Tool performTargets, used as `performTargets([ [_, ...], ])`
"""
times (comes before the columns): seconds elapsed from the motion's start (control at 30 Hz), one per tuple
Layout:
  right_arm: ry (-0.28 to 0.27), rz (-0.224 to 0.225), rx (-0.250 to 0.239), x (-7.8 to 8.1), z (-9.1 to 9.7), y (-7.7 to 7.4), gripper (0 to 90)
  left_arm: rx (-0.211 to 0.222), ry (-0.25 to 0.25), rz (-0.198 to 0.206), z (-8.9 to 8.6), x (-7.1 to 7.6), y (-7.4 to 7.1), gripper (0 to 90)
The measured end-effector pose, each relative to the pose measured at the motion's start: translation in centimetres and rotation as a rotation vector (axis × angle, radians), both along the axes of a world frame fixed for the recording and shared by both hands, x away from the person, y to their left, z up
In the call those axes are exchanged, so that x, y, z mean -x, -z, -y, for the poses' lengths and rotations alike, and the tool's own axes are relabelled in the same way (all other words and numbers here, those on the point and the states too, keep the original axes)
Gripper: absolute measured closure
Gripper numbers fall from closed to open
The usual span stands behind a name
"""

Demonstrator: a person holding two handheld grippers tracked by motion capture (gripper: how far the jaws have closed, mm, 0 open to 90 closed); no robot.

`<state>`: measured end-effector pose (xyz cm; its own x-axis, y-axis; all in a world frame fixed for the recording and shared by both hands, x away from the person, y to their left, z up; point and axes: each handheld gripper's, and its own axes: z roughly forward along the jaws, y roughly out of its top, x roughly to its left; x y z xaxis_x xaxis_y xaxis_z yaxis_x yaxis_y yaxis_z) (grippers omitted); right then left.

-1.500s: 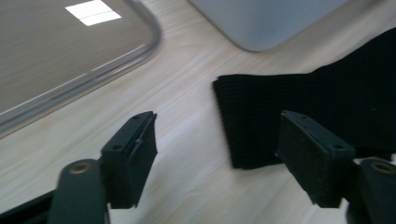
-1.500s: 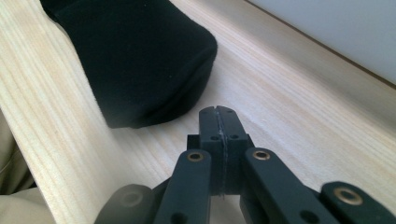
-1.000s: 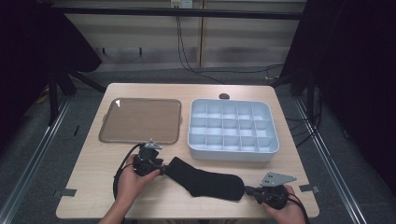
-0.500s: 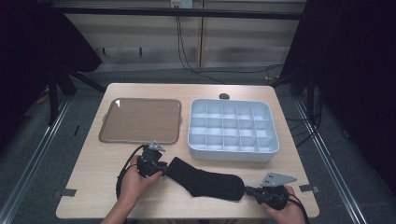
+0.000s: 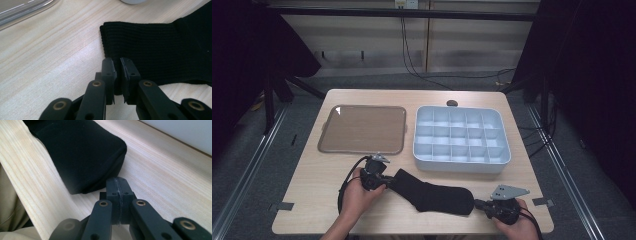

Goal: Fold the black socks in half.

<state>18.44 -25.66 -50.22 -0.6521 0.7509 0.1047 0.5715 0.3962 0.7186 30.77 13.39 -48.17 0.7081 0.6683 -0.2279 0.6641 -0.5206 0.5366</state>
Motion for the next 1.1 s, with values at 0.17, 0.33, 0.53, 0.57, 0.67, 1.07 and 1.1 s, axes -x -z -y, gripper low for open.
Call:
performTargets([
  [0.17, -0.003, 0.001, 0.002, 0.0, 0.0, 0.0, 89.9, 0.014, -0.004, -0.026, -0.3, -0.2, -0.3, 83.3],
  [0.33, -0.004, 0.003, 0.001, 0.0, 0.0, 0.0, 89.9, 0.024, 0.011, -0.026, -0.6, -0.4, -0.9, 83.5],
  [0.53, -0.005, -0.001, -0.016, 0.0, -0.1, 0.1, 89.9, 0.067, 0.002, -0.029, -0.8, -0.2, -1.7, 83.5],
  [0.57, -0.005, -0.001, -0.016, 0.0, -0.1, 0.1, 89.9, 0.065, 0.008, -0.033, -0.9, -0.2, -1.8, 83.5],
  [0.67, -0.007, 0.006, 0.003, 0.0, -0.3, 0.0, 89.9, 0.089, 0.0, -0.037, -1.0, -0.1, -2.2, 83.5],
  [1.07, -0.009, 0.009, 0.003, -0.2, -0.7, 0.0, 89.7, 0.083, 0.02, -0.041, -1.0, 0.0, -3.6, 83.5],
  [1.1, -0.009, 0.009, 0.003, -0.2, -0.7, 0.0, 89.7, 0.083, 0.02, -0.041, -1.0, 0.0, -3.6, 83.5],
])
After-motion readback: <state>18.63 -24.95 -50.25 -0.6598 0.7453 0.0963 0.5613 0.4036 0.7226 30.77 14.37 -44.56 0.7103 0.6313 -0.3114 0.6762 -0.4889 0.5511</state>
